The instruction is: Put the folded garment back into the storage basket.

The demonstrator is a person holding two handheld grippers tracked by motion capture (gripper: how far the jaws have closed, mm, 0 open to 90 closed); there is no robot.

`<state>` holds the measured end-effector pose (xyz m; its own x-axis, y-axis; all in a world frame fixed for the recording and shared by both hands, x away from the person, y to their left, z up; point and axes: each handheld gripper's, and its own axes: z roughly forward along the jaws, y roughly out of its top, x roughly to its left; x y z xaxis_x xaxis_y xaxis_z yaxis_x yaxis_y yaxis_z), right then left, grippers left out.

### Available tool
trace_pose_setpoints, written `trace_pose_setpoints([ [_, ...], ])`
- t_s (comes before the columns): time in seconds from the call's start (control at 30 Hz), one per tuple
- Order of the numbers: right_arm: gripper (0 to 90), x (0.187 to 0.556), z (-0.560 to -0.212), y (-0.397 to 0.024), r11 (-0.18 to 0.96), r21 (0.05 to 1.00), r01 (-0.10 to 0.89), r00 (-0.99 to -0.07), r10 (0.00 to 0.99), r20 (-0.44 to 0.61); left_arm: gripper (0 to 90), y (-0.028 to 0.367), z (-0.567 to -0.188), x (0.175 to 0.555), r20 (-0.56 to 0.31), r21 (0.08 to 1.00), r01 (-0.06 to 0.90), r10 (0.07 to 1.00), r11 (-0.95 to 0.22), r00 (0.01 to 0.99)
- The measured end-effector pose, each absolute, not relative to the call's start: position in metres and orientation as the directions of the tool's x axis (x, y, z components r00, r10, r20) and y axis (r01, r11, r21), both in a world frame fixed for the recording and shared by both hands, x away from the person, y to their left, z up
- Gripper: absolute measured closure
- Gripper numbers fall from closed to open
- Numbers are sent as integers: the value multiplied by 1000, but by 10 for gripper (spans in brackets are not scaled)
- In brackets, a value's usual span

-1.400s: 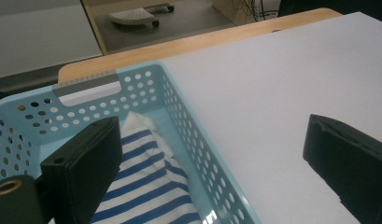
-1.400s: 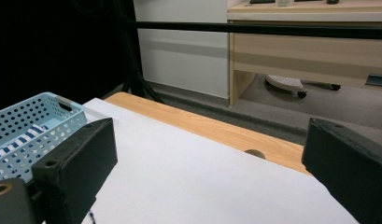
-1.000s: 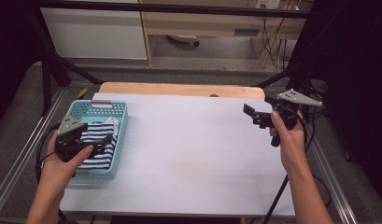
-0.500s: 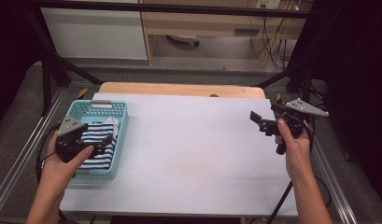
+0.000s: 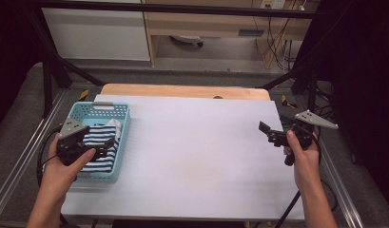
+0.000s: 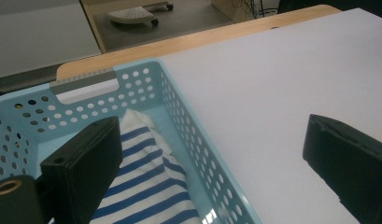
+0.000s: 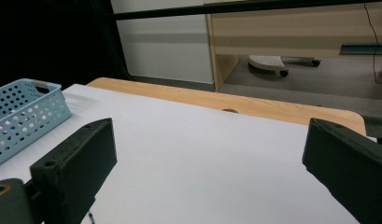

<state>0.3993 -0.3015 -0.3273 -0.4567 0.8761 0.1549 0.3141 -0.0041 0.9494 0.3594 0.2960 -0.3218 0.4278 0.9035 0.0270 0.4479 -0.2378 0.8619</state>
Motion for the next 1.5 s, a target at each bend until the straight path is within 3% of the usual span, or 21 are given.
trace_pose_setpoints([
  [1.5,36,355,-404,-314,-60,917,394,-427,872,241,48,289,-320,355,36,873,424,898,-242,439],
])
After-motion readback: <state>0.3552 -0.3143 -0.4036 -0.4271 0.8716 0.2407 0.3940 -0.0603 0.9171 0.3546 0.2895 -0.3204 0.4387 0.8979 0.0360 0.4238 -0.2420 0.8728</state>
